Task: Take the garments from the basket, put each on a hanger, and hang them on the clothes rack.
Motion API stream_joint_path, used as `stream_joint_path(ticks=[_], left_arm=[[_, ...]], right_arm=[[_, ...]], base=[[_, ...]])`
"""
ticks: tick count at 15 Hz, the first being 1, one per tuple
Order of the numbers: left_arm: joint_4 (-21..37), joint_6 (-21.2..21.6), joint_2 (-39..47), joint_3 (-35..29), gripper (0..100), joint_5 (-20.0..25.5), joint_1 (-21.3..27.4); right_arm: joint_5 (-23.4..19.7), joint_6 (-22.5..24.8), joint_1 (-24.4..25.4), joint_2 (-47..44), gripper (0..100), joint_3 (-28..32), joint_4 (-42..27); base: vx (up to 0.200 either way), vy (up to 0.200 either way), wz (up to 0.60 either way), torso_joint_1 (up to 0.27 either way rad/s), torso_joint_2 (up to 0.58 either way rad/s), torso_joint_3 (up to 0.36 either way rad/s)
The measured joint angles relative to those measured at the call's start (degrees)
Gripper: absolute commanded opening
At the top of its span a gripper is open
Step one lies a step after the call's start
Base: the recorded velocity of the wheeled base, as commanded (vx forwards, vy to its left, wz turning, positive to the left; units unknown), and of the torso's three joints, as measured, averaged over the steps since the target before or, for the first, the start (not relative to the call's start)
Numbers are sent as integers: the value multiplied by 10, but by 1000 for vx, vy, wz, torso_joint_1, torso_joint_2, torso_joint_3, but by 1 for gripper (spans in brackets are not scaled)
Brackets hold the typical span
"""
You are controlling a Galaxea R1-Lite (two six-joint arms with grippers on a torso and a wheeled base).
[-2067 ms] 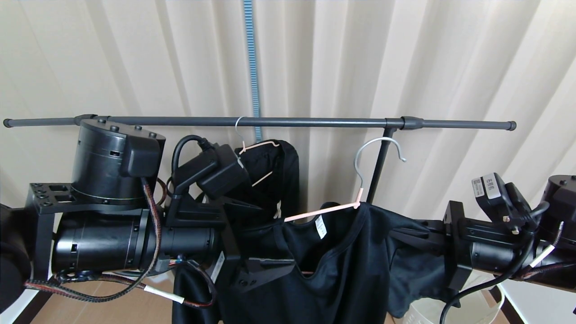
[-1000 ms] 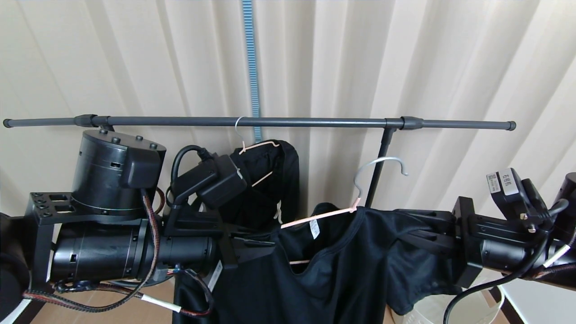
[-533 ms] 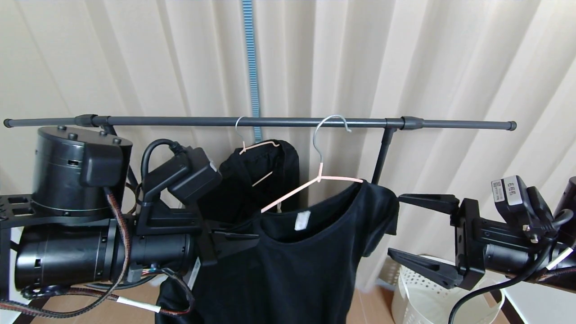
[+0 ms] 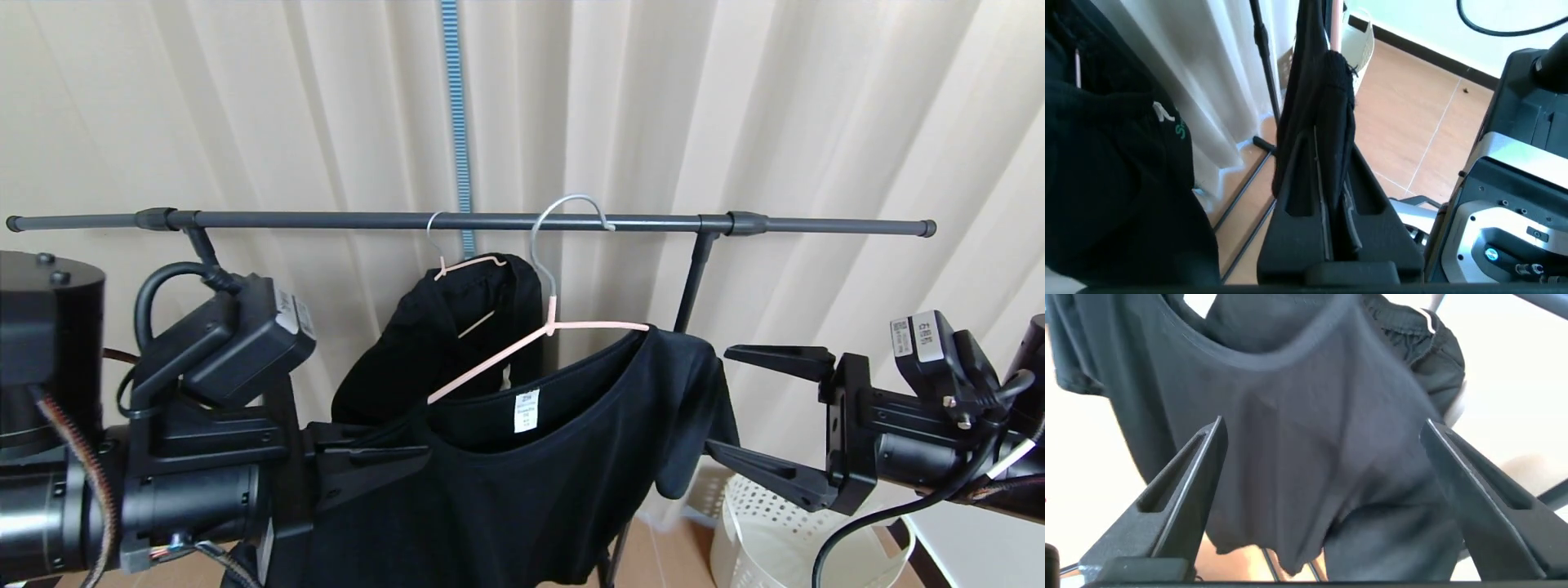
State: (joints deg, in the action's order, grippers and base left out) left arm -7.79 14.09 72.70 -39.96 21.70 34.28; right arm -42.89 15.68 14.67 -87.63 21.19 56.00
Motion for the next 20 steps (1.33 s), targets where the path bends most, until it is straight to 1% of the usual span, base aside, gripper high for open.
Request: stream_joint_path(ticks=[3,7,10,15,16,20], left_arm=[[0,0,-42,20,0,0,0],[0,-1,-87,45,0,1,0],[1,-2,-106,53,0,1,0],[1,-2,-116,54,0,1,0],[1,-2,-117,54,0,1,0],[0,-2,-118,57,0,1,0]], right_arm=[[0,0,-10,-15,100,5,1],[0,0,-35,-48,100,20,2],[0,0,-49,-76,100,29,3],[1,-1,-52,-110,100,34,4],[2,0,-52,-116,0,35,4],[2,-1,-53,-127,0,43,3]], base=[[0,0,0,0,0,0],[0,0,0,0,0,0],[0,0,0,0,0,0],[0,0,0,0,0,0],[0,0,0,0,0,0],[0,0,0,0,0,0]])
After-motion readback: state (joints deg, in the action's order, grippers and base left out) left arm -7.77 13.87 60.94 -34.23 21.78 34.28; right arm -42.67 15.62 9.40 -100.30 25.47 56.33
